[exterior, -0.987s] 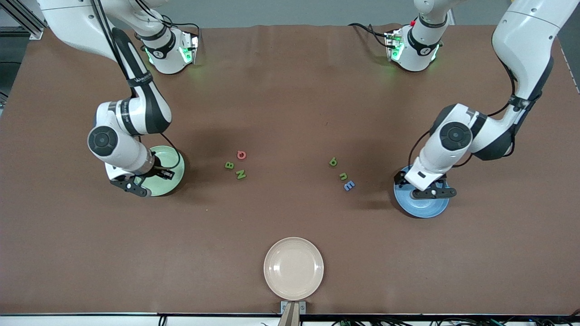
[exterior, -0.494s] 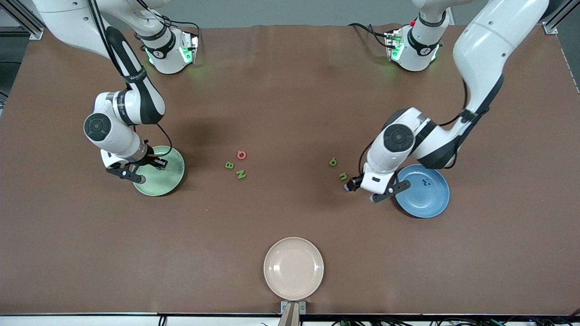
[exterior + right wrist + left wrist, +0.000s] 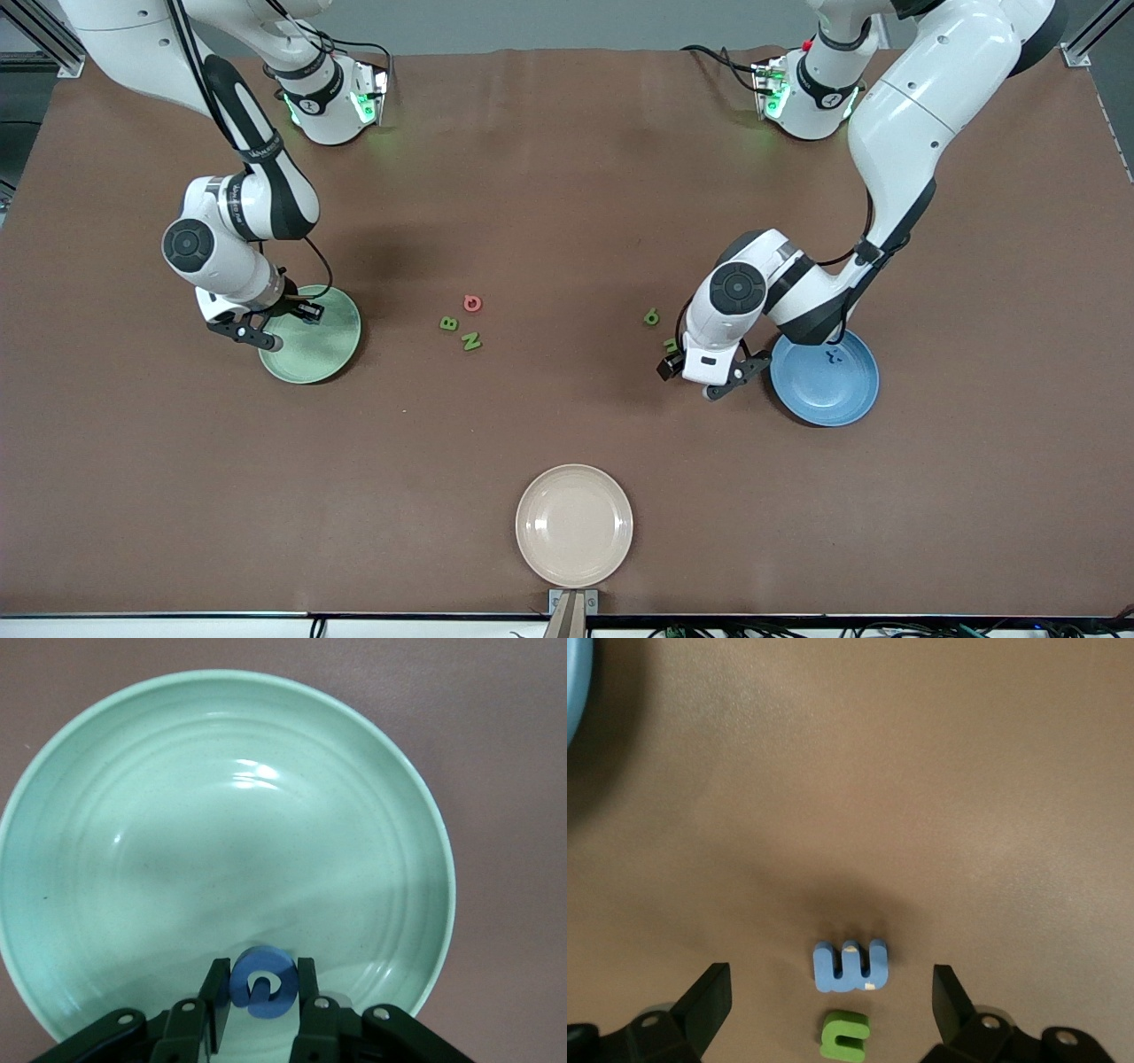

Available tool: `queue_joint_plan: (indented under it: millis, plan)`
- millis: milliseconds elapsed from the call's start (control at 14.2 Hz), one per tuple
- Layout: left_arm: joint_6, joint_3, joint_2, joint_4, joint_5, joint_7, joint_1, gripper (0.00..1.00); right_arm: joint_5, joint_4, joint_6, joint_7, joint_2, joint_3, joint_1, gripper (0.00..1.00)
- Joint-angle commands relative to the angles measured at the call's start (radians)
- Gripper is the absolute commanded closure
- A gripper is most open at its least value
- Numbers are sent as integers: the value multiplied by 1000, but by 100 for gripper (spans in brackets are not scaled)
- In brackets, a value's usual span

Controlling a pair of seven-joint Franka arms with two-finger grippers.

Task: Sort upper and lower case letters into plates
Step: 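Lower the blue c into the green plate while the left gripper reaches the E, then place the blue E in the blue plate while the right gripper reaches the N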

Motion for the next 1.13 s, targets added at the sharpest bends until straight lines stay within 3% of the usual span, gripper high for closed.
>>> queue_joint_plan:
  millis: [0,71,212,494,776,1058]
  plan:
    - [20,12,14,5,31,-33,-15,0,-13,-36,4,-5,-36,13,-14,63]
    - [23,12,21,5,34,-36,-15,0,-12,-36,5,-5,-36,13,-14,3]
    - [23,12,29,5,63,-39,-15,0,-10,-27,-1,1,-41,16,-8,0]
    - [50,14,46,5,70,-44,-15,19,13,118,-159,95,-44,18,55,0]
    - [50,14,49,5,71,-44,-13,42,17,256,-216,393,-6,16,196,0]
    - [50,12,49,3,70,-44,-15,45,19,394,-214,683,114,16,314,7]
